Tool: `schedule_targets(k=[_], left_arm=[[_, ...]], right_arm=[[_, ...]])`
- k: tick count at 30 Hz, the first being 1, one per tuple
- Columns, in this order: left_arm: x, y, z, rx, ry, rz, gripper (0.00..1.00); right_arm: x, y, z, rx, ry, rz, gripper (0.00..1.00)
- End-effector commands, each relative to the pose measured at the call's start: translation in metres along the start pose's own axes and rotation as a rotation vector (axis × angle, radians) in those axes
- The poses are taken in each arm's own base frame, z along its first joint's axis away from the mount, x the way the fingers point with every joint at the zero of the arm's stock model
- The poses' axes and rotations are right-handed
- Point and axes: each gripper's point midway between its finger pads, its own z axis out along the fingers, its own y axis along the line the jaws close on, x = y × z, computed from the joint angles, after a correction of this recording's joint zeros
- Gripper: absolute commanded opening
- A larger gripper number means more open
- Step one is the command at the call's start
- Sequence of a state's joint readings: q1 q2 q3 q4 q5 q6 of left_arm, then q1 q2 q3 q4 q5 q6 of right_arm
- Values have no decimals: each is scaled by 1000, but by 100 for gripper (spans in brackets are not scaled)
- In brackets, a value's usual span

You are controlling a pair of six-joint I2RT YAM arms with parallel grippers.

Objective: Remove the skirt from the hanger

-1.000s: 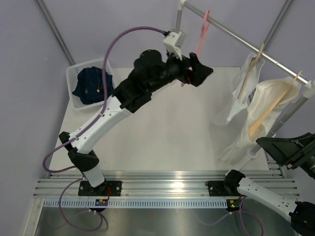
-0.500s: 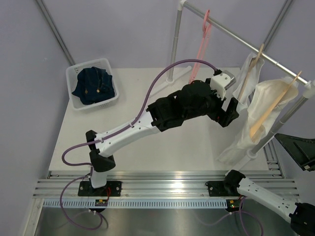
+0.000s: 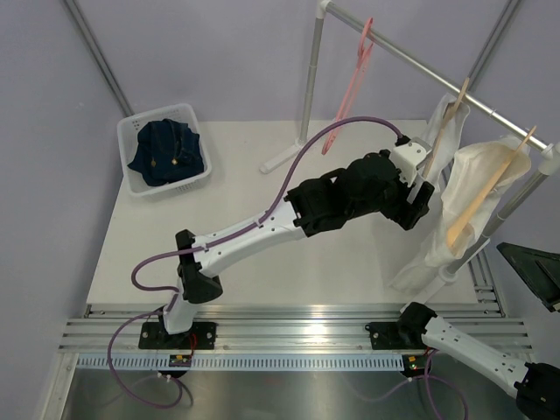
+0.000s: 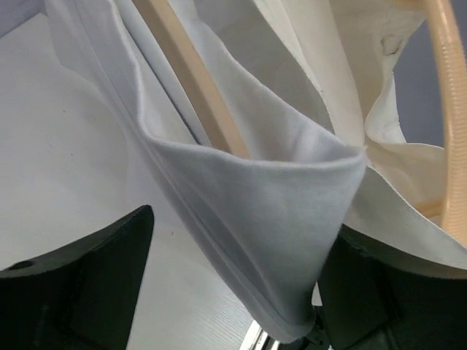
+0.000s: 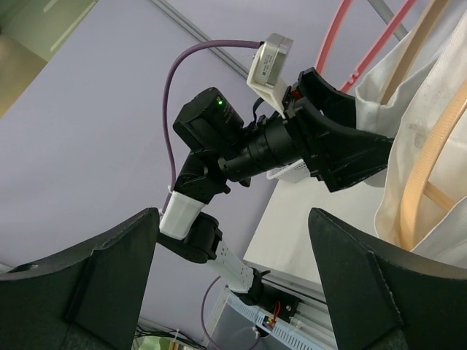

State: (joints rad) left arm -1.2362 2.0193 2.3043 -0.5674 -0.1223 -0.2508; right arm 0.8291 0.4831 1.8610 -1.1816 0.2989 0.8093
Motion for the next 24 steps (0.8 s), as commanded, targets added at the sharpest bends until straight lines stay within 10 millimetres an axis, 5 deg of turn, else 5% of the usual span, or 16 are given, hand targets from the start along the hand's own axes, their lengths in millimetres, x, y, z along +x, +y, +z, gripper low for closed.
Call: schedule_targets(k=[1, 5, 8, 14, 24], left_arm=[[-17, 0, 8, -16, -62, 35, 71], [-26, 1, 12, 0, -92, 16, 22], [-28, 7, 11, -16, -94, 3, 3], [-52, 20, -11, -71, -154, 18, 0], [-124, 36, -70, -92, -346, -40, 0]], right_arm=[[2, -3, 8, 44, 8, -4, 91], [12, 0, 22, 65, 63, -20, 90], [16, 3, 30, 58, 79, -16, 90], [24, -3, 33, 68, 88, -4, 90], [29, -2, 43, 72, 109, -25, 91]])
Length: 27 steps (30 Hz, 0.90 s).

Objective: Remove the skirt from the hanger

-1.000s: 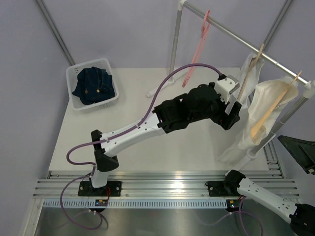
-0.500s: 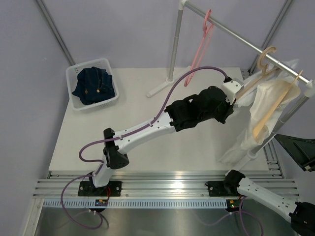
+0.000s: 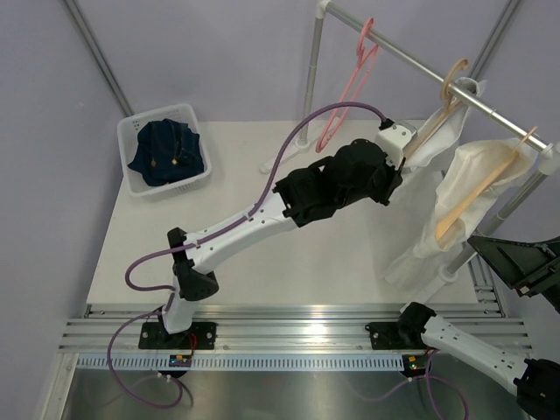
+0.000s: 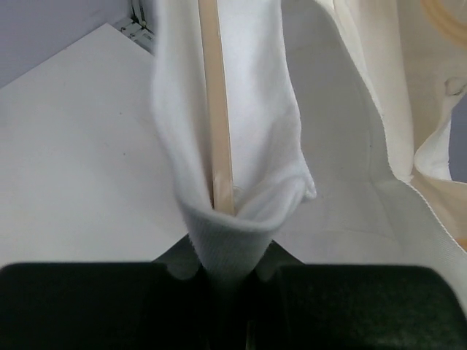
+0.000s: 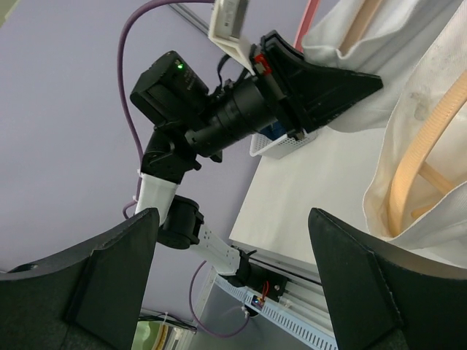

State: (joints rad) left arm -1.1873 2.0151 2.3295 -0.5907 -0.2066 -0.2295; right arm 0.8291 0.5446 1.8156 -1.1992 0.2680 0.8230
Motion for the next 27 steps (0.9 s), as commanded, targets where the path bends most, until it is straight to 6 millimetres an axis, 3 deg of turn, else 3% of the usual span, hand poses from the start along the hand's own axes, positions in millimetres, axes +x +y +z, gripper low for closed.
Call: schedule_targets(k=[1, 4, 8, 15, 18, 24, 27], left_arm=[[-113, 4, -66, 38, -314, -79, 0], [-121, 5, -80, 62, -322, -79, 0], [-108, 4, -92, 97, -280, -44, 0], [-90, -4, -91, 166, -226, -22, 0], [-95, -6, -95, 183, -251, -29, 0], [-80, 2, -98, 154, -216, -22, 0], [-71, 4, -110, 166, -214, -16, 0]], right_arm=[[2, 7, 15, 2, 12, -5, 91], [4, 6, 19, 11, 19, -11, 91], [9, 3, 27, 32, 40, -45, 92], [11, 2, 40, 60, 57, -100, 93], [12, 0, 41, 65, 58, -101, 94], [10, -9, 33, 93, 44, -107, 95], [11, -13, 34, 113, 50, -126, 96]])
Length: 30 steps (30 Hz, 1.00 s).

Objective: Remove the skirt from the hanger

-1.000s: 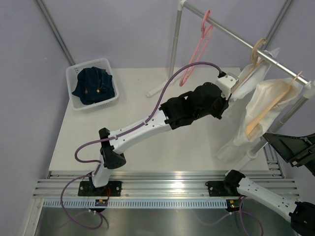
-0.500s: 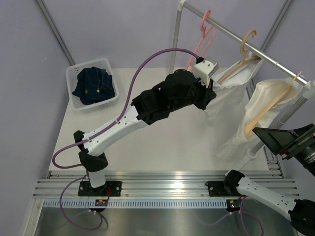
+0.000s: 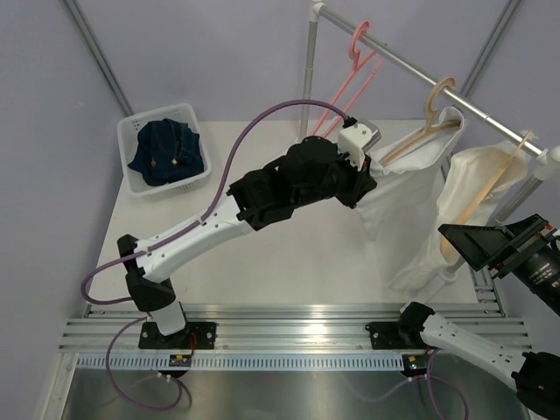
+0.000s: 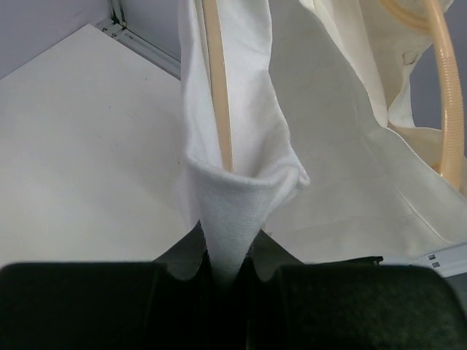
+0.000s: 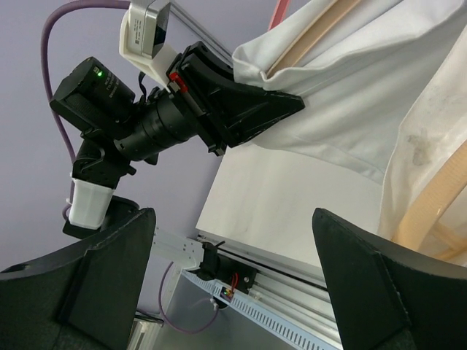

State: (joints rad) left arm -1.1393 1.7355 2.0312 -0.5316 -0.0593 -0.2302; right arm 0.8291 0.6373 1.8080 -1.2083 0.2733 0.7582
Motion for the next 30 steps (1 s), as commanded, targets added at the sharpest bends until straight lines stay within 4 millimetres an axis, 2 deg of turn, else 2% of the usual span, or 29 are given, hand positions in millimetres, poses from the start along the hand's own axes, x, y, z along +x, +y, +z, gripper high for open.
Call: schedule_targets(k=[1, 2, 5, 8, 11, 15, 17, 20, 21, 22, 24, 25, 28, 29, 30], left_arm=[[-67, -12, -55, 63, -222, 11, 0], [-52, -9, -52, 56, -196, 12, 0], [-56, -7, -68, 54, -242, 4, 0], [-50, -3, -65, 36, -244, 0, 0], [-61, 1, -62, 14, -260, 5, 0], [-71, 3, -44, -5, -257, 13, 0], [-80, 0, -45, 9, -281, 9, 0], [-83, -6, -45, 40, -298, -4, 0], [-86, -8, -53, 51, -313, -8, 0], [-78, -6, -51, 47, -302, -11, 0], [-79, -7, -57, 54, -316, -24, 0], [-82, -7, -65, 60, -328, -25, 0], [-72, -8, -71, 72, -307, -28, 0], [-78, -10, -82, 83, -331, -30, 0], [-68, -9, -80, 85, -312, -33, 0]], right_arm=[[-1, -8, 1, 41, -8, -42, 97], [0, -7, 6, 50, 5, -53, 96], [3, -5, 15, 57, 25, -72, 97], [6, 0, 22, 43, 42, -81, 97], [8, 0, 24, 45, 53, -92, 98], [7, -1, 21, 45, 46, -89, 98], [5, -3, 18, 50, 39, -82, 98], [3, -7, 14, 66, 31, -88, 98], [4, -9, 12, 72, 35, -88, 98], [4, -11, 11, 78, 34, -92, 98], [4, -13, 10, 84, 32, -93, 98], [5, -13, 10, 85, 35, -96, 99], [7, -15, 13, 92, 42, -102, 99], [9, -16, 15, 97, 48, -106, 99], [11, -16, 17, 97, 54, -110, 99]])
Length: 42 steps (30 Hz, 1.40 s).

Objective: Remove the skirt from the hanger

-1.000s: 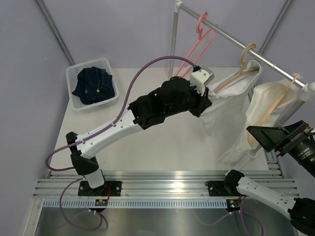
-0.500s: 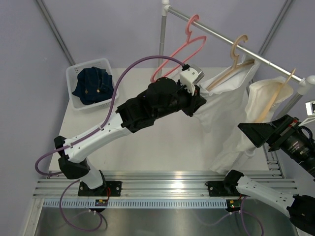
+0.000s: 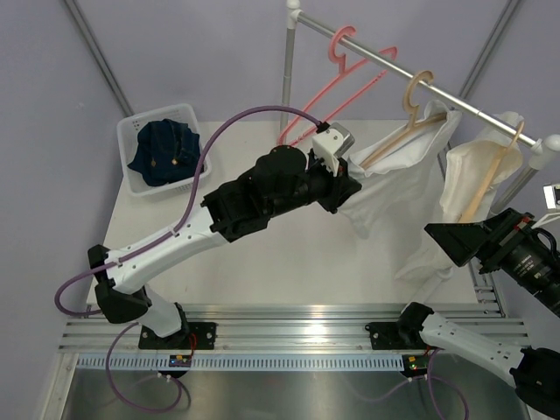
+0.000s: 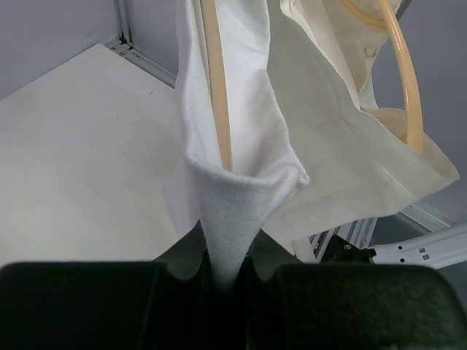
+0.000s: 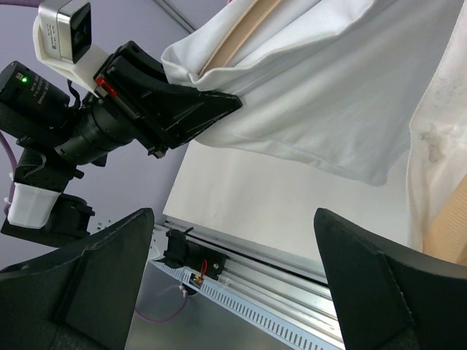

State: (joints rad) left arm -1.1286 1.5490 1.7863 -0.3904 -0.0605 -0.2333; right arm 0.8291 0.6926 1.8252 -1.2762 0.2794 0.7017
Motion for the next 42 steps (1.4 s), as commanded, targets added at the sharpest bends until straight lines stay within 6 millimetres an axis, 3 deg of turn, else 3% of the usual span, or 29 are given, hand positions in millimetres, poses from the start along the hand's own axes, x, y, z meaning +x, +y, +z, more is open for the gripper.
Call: schedule_targets(k=[1, 4, 9, 13, 14, 17, 21, 28, 32, 42], left_arm=[[-65, -18, -41, 90, -224, -23, 0], [-55, -18, -52, 102, -205, -35, 0], [-35, -24, -83, 140, -131, -121, 0], [-5, -18, -101, 93, -11, -219, 0], [8, -15, -106, 74, 43, -232, 0], [21, -14, -121, 61, 93, -277, 0], [28, -15, -137, 59, 117, -329, 0], [30, -22, -151, 101, 123, -357, 0], [29, -24, -157, 113, 125, -352, 0], [20, -45, -164, 238, 105, -365, 0]], right_arm=[[0, -3, 7, 22, -6, -26, 99], [4, -1, 17, 31, 24, -56, 99], [-9, 3, 36, 82, 23, -179, 100], [-16, 18, 77, 132, 73, -304, 95], [-15, 22, 85, 128, 88, -325, 93], [-6, 31, 113, 112, 140, -385, 88], [11, 43, 142, 54, 198, -425, 83], [28, 36, 179, 80, 236, -482, 82], [36, 21, 187, 131, 254, -520, 82], [45, 15, 198, 110, 232, -503, 74]])
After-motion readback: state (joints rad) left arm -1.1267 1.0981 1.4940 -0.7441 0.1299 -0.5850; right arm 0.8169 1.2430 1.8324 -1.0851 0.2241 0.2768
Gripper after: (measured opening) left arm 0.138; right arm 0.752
